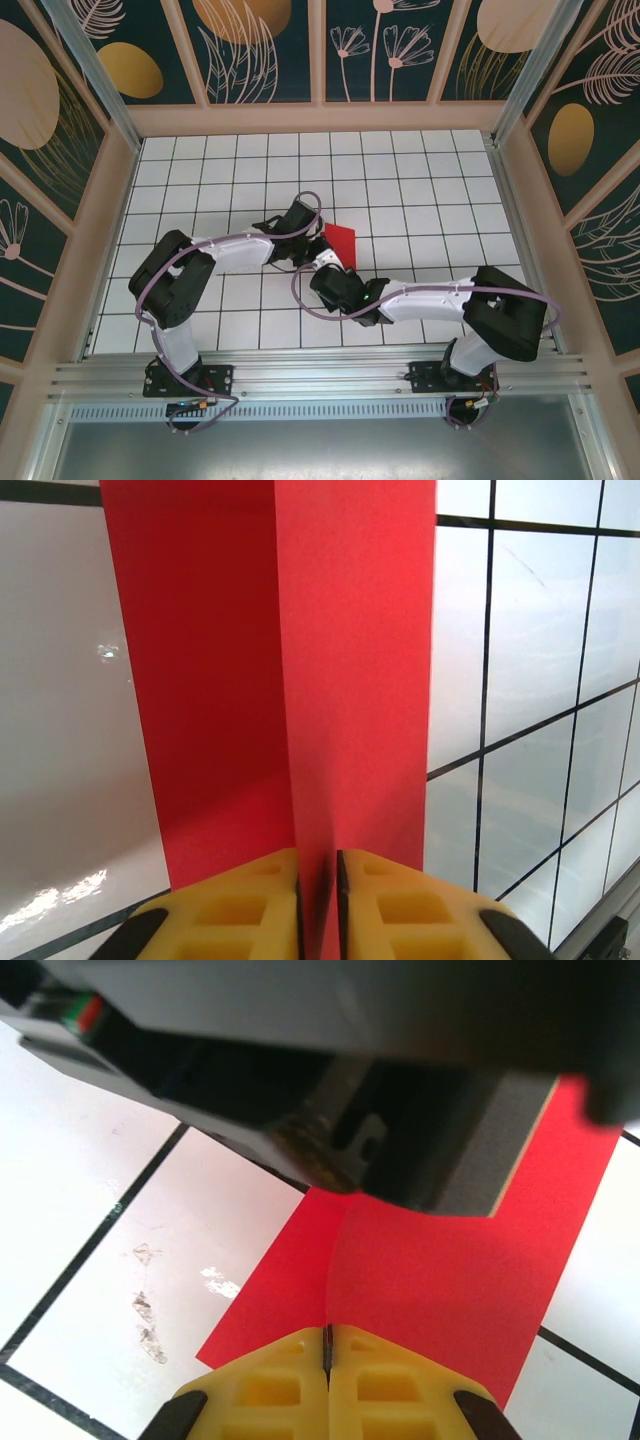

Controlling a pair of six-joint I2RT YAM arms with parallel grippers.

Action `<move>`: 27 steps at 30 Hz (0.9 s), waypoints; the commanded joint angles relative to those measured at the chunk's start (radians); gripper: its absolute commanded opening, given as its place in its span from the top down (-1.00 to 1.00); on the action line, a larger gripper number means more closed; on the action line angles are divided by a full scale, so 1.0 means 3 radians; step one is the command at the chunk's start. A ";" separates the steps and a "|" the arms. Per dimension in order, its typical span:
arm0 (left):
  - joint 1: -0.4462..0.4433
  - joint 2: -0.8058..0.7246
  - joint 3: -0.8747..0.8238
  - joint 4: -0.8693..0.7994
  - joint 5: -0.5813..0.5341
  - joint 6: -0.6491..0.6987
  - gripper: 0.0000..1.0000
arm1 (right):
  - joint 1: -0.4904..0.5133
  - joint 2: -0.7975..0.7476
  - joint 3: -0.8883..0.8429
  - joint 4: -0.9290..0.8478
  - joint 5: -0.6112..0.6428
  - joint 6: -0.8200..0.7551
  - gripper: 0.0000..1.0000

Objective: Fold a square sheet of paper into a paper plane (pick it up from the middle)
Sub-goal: Fold the triangle a second time at the center of the table.

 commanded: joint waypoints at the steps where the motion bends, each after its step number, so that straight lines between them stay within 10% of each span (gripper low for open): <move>1: -0.0002 -0.0097 0.0089 -0.0125 -0.0175 -0.0011 0.43 | -0.0059 -0.0158 -0.0043 -0.0040 -0.0116 0.0120 1.00; 7: 0.0004 -0.0520 -0.0053 -0.0167 -0.0642 -0.0152 -0.29 | -0.0263 -0.0318 -0.0076 -0.0056 -0.0375 0.0285 1.00; 12: 0.0028 -0.0925 -0.0306 -0.0104 -0.0960 -0.0300 -0.51 | -0.0411 -0.0406 -0.0078 -0.0170 -0.0509 0.0478 1.00; 27: 0.0063 -0.2017 -0.1306 0.0233 -0.1473 -0.0649 -0.15 | -0.0397 -0.0262 0.0316 -0.0270 -0.0894 0.1458 1.00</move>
